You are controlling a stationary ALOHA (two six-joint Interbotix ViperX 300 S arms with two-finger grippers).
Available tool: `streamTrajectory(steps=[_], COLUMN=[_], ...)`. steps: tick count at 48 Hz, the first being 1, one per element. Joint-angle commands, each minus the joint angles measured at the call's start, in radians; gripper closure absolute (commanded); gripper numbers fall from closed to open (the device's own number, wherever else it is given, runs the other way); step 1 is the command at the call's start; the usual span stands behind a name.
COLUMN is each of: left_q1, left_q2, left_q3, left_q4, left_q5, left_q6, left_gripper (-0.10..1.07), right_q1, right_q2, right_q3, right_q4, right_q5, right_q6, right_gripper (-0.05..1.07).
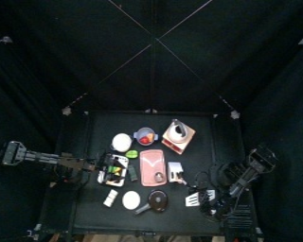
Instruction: Place pairing knife on plate
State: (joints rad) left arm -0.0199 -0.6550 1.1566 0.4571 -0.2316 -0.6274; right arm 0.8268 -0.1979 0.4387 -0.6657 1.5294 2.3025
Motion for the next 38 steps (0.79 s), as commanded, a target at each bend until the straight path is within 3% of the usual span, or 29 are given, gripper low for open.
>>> streamTrajectory(steps=[1, 26, 38], left_q1=[0.000, 0.000, 0.000], left_q2=[-0.002, -0.003, -0.002], left_q3=[-0.012, -0.009, -0.008], left_q4=[-0.002, -0.002, -0.003], left_q5=[-0.009, -0.009, -0.009], left_q6=[0.000, 0.000, 0.000], left_gripper=[0.07, 0.07, 0.07], right_q1=[0.023, 0.083, 0.103], right_q2=[-0.035, -0.041, -0.041], right_q3=[-0.023, -0.067, -0.084], right_q4=[-0.006, -0.011, -0.067], right_q5=[0.023, 0.037, 0.025], right_q6=[0.002, -0.002, -0.002], right_gripper=[0.57, 0.57, 0.57])
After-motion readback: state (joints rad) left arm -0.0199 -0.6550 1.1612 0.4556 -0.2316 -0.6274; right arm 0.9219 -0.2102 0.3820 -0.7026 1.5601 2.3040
